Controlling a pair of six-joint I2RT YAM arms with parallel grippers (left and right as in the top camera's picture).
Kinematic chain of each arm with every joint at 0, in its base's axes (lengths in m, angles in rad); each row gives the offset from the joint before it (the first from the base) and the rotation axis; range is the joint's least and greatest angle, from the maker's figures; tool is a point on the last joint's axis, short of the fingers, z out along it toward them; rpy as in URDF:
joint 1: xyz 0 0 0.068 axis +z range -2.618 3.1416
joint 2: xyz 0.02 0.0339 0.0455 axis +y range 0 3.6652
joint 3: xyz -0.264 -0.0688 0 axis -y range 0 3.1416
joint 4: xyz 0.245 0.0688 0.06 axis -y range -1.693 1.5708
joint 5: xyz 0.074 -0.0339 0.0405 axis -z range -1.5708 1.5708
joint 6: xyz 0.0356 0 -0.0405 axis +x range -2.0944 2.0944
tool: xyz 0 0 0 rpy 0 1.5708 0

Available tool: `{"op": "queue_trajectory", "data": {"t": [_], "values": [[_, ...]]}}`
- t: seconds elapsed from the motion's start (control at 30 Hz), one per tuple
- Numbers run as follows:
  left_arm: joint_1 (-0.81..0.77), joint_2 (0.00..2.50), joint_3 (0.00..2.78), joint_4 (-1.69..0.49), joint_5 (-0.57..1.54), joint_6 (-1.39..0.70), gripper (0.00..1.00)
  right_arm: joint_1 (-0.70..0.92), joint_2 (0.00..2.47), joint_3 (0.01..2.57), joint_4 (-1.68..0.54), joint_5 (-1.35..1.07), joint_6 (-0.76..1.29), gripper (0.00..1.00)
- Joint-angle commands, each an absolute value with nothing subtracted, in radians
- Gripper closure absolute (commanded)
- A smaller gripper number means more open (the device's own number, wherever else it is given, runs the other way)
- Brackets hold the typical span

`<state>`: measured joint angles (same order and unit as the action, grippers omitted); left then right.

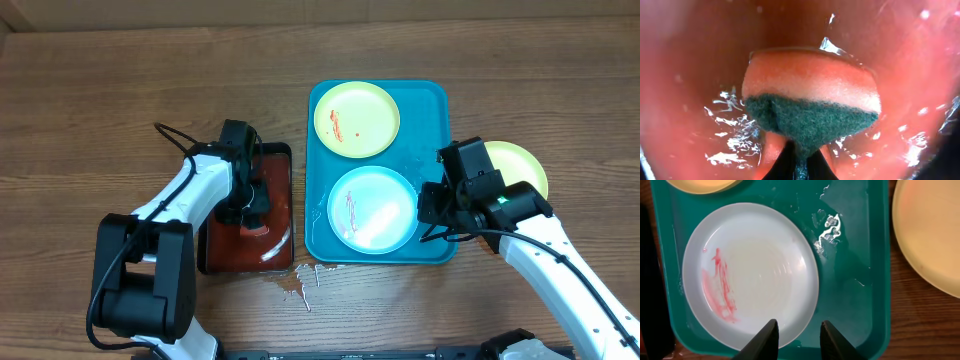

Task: Clean dirty plates on tray and stack at the side
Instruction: 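Grasp the sponge in the black tray with the left gripper and lift it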

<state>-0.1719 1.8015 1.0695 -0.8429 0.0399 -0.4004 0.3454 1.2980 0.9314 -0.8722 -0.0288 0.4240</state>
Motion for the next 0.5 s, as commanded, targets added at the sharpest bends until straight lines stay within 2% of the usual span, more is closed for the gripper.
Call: {"op": "queue_trajectory", "data": {"t": [0.0,0.17,0.33,0.47], "values": [[-0.177,1.821,1.107,-0.899,0.011,-0.403,0.96,0.321,1.292,0.949,-0.873,0.104,0.539,0.7],[-0.177,1.75,1.208,-0.995,-0.008,-0.389,0.96,0.243,1.298,0.949,-0.872,0.101,0.583,0.67],[-0.177,1.661,1.313,-1.071,-0.016,-0.358,0.96,0.206,1.338,0.949,-0.867,-0.062,0.41,0.66],[-0.177,1.626,1.331,-1.088,-0.019,-0.355,0.96,0.208,1.393,0.934,-0.862,-0.08,0.384,0.66]]}}
